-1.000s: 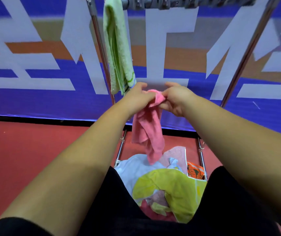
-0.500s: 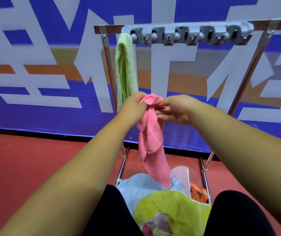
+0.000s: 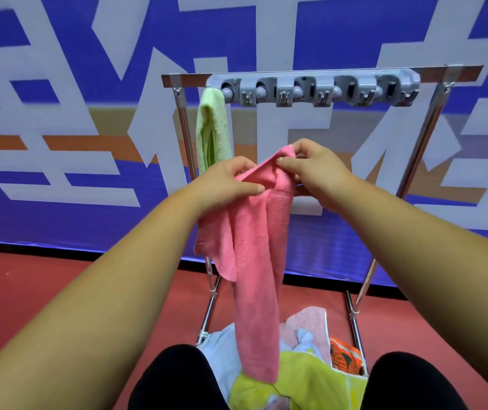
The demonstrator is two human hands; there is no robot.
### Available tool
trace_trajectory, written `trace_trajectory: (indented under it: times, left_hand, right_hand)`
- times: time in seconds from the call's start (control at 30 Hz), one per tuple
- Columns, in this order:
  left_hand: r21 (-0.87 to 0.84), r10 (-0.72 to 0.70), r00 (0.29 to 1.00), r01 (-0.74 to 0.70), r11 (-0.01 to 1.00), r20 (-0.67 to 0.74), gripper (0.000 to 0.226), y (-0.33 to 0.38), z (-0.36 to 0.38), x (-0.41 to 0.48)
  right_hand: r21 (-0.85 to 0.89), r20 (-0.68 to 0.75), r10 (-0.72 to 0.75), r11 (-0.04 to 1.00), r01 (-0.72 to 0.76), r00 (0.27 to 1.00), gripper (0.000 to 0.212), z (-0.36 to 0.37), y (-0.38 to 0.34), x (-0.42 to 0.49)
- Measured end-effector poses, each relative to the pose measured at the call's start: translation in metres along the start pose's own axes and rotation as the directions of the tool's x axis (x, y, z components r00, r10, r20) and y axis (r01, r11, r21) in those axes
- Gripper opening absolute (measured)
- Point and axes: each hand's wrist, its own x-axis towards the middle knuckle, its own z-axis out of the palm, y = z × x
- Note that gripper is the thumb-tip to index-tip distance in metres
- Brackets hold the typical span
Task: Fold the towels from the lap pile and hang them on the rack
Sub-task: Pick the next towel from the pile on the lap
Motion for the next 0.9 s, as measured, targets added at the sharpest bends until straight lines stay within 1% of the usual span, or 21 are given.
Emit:
trace_trajectory:
  times: [0.07, 0.1, 0.17, 0.23, 0.3, 0.37, 0.43, 0.47, 0.53, 0.6, 0.63, 0.7, 0.73, 0.77, 0.83, 0.9]
  left_hand:
    - [0.003, 0.034, 0.999, -0.034, 0.999, -0.026, 0.006, -0.003, -0.008, 0.001]
    - [0.01, 0.034, 0.997, -0.034, 0.999, -0.064, 0.005, -0.006, -0.013, 0.001]
    - [0.027, 0.014, 0.994, -0.011, 1.0, -0.107, 0.015, -0.012, -0.022, -0.001]
    - [0.035, -0.006, 0.993, 0.011, 0.999, -0.12, 0.028, -0.014, -0.029, -0.004]
    - [0.065, 0.001, 0.993, 0.007, 0.998, -0.122, 0.038, -0.012, -0.034, -0.006]
    - [0.072, 0.007, 0.992, 0.002, 0.997, -0.127, 0.04, -0.011, -0.04, -0.005]
    - [0.06, -0.007, 0.996, 0.013, 0.998, -0.09, 0.033, -0.008, -0.048, -0.006]
    - [0.062, -0.015, 0.999, 0.018, 0.998, -0.048, 0.029, -0.007, -0.053, -0.006]
    - [0.086, -0.028, 0.999, 0.026, 0.996, 0.031, 0.023, -0.006, -0.061, -0.006]
    - [0.16, -0.044, 0.995, 0.029, 0.987, 0.091, 0.021, -0.004, -0.068, -0.005]
    - [0.228, -0.059, 0.991, 0.03, 0.973, 0.12, 0.019, -0.003, -0.07, -0.004]
    - [0.366, -0.09, 0.982, 0.022, 0.93, 0.169, 0.012, -0.004, -0.072, 0.001]
    - [0.412, -0.106, 0.978, 0.022, 0.911, 0.182, 0.01, -0.005, -0.071, 0.002]
    - [0.449, -0.122, 0.975, 0.026, 0.893, 0.186, 0.012, -0.006, -0.07, 0.002]
    - [0.503, -0.135, 0.973, 0.024, 0.864, 0.186, 0.018, -0.01, -0.066, 0.004]
    - [0.535, -0.12, 0.978, 0.01, 0.845, 0.171, 0.019, -0.011, -0.06, 0.005]
  right_hand:
    - [0.069, -0.027, 0.018, 0.997, -0.016, 0.999, 0.012, -0.005, -0.006, 0.001]
    - [0.1, -0.034, 0.026, 0.995, -0.023, 0.999, 0.012, -0.008, -0.008, 0.002]
    - [0.143, -0.025, 0.03, 0.989, -0.026, 0.999, 0.01, -0.014, -0.012, 0.004]
    - [0.158, -0.029, 0.016, 0.987, -0.011, 0.999, 0.011, -0.019, -0.015, 0.006]
    - [0.172, -0.08, 0.019, 0.985, -0.005, 0.997, 0.019, -0.023, -0.019, 0.008]
    - [0.197, -0.152, 0.035, 0.98, -0.005, 0.988, 0.022, -0.027, -0.025, 0.013]
    - [0.206, -0.218, 0.035, 0.978, 0.011, 0.975, 0.022, -0.034, -0.029, 0.019]
    - [0.197, -0.256, 0.034, 0.98, 0.017, 0.966, 0.022, -0.037, -0.031, 0.022]
    - [0.139, -0.325, 0.034, 0.99, 0.012, 0.945, 0.024, -0.044, -0.034, 0.027]
    - [0.074, -0.356, 0.017, 0.997, 0.01, 0.934, 0.024, -0.051, -0.035, 0.03]
    - [0.081, -0.363, 0.02, 0.997, 0.011, 0.931, 0.022, -0.052, -0.037, 0.029]
    - [0.183, -0.345, 0.067, 0.983, -0.003, 0.936, 0.016, -0.055, -0.04, 0.028]
    - [0.267, -0.319, 0.104, 0.963, -0.016, 0.942, 0.015, -0.056, -0.043, 0.027]
    - [0.363, -0.284, 0.143, 0.931, -0.031, 0.948, 0.016, -0.056, -0.046, 0.025]
    - [0.539, -0.169, 0.206, 0.838, -0.085, 0.964, 0.019, -0.056, -0.053, 0.02]
    - [0.624, -0.026, 0.2, 0.769, -0.14, 0.979, 0.022, -0.057, -0.055, 0.014]
